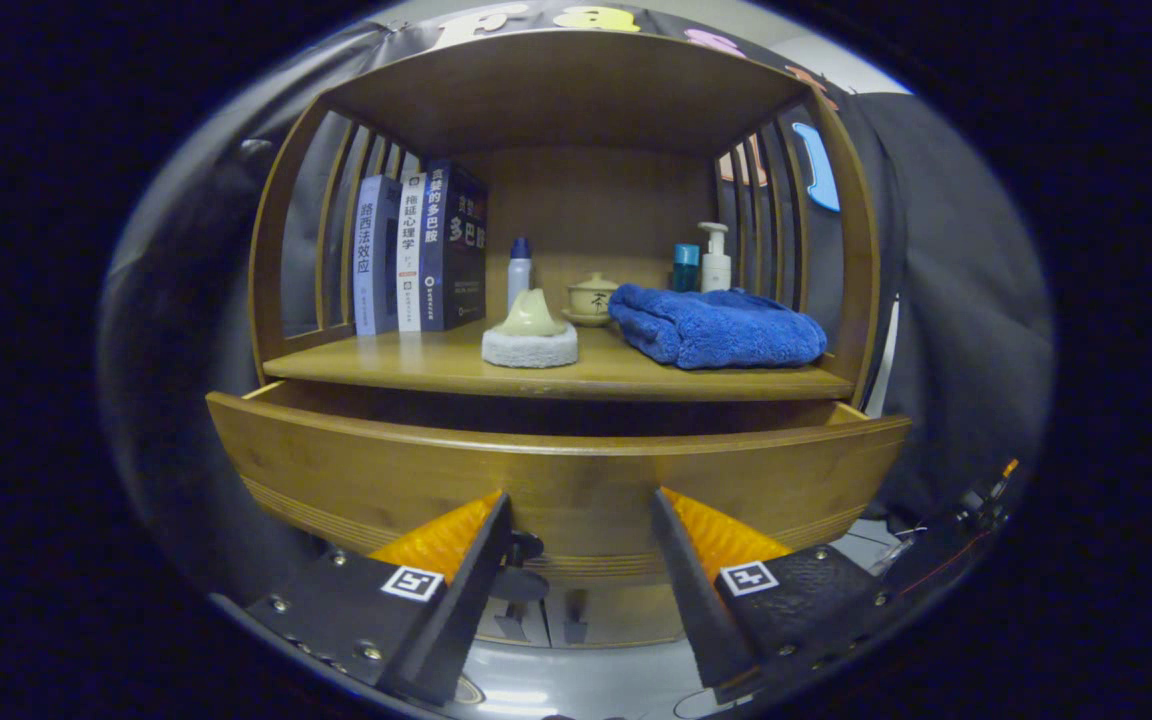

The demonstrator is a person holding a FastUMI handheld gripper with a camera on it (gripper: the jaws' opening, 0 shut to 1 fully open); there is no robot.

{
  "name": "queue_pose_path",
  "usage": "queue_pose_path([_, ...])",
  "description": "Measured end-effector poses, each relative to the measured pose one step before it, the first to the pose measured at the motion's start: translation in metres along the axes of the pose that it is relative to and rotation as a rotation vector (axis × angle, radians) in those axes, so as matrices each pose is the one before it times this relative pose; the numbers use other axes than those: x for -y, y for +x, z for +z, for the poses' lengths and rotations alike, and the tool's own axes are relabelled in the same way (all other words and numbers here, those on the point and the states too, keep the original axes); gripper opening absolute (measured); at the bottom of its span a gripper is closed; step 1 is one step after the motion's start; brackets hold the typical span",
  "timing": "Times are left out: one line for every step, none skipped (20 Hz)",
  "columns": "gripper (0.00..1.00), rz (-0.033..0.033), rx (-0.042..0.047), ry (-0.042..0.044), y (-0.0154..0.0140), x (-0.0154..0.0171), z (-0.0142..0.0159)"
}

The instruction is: Pull open the drawer, take out the items inside it, and place them on the countertop above the cabinet.

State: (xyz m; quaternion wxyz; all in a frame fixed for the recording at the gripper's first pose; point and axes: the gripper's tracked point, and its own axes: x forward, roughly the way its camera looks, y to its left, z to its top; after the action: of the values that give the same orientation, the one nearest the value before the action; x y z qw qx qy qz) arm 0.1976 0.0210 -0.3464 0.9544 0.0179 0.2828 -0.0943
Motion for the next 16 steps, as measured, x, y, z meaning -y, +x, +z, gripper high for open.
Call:
queue_pose_path([0.86,-0.00082,-0.00012,0.00161,0.00069,-0.00061,0.00015])
queue_pose_path([0.86,-0.00054,0.00157,0.00099,0.00169,-0.00025,0.00050])
queue_pose_path([0.86,-0.00049,0.00021,-0.00237,0.00143,-0.00028,0.00037])
queue_pose_path([0.86,-0.00052,0.00315,-0.00281,0.00216,0.00048,0.00053])
queue_pose_path([0.86,-0.00037,0.00142,-0.00237,0.00173,-0.00028,0.00008])
queue_pose_path([0.86,-0.00073,0.00171,0.00064,0.00276,-0.00038,0.00038])
queue_pose_path([0.86,-0.00143,-0.00031,-0.00191,0.00345,-0.00043,0.00080])
queue_pose_path([0.86,-0.00158,-0.00043,-0.00316,0.00290,-0.00013,0.00036])
queue_pose_path([0.86,-0.00194,-0.00057,-0.00724,0.00193,-0.00071,0.00035])
queue_pose_path([0.86,-0.00251,-0.00288,-0.00496,0.00321,-0.00004,0.00060])
queue_pose_path([0.86,-0.00143,-0.00022,0.00033,0.00270,-0.00039,0.00091])
queue_pose_path([0.86,-0.00065,-0.00411,0.00000,0.00181,-0.00024,0.00047])
queue_pose_path([0.86,-0.00027,0.00044,-0.00043,0.00228,-0.00054,0.00041])
queue_pose_path([0.86,-0.00069,0.00033,-0.00155,0.00310,-0.00001,0.00080])
queue_pose_path([0.86,-0.00073,0.00122,-0.00150,0.00342,0.00296,0.00233])
queue_pose_path([0.86,-0.00121,0.00102,-0.00114,0.00333,-0.00030,0.00095])
